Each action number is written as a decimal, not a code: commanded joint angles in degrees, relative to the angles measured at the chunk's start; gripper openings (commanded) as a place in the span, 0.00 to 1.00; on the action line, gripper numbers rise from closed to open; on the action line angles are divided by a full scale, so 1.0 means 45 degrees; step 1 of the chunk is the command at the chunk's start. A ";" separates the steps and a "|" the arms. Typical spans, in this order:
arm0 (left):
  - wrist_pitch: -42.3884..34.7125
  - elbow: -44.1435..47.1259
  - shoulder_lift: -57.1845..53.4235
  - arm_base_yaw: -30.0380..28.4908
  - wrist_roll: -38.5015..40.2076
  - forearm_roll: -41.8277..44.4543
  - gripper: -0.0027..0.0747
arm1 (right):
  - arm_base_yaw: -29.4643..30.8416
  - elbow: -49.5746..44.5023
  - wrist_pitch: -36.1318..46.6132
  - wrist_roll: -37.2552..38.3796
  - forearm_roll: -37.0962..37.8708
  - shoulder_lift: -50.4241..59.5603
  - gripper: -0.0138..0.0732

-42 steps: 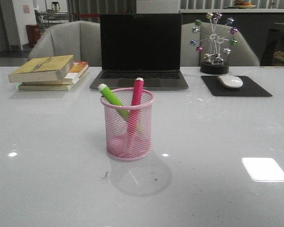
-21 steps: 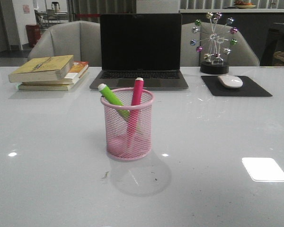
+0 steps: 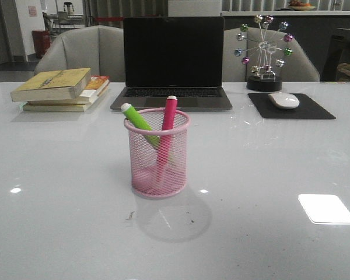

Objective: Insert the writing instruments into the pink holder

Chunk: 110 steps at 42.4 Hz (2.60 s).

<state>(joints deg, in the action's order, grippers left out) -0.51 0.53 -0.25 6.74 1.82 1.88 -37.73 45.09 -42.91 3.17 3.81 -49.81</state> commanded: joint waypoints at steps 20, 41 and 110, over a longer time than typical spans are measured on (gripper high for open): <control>-0.1168 -0.0005 -0.0244 0.0099 0.0161 -0.0064 0.15 | 0.0211 0.0247 0.0689 -0.0188 0.0269 0.0168 0.22; -0.1168 -0.0005 -0.0244 0.0099 0.0161 -0.0064 0.15 | 0.6961 -0.5733 0.7549 -0.0704 0.0322 0.7576 0.22; -0.1168 -0.0005 -0.0217 0.0099 0.0161 -0.0064 0.15 | 0.8486 -1.0226 1.1189 -0.1717 -0.1439 1.1483 0.22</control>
<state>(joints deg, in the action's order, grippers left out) -0.76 0.53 -0.25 6.74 2.16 1.88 -0.05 -1.65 0.41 -4.08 -2.43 0.62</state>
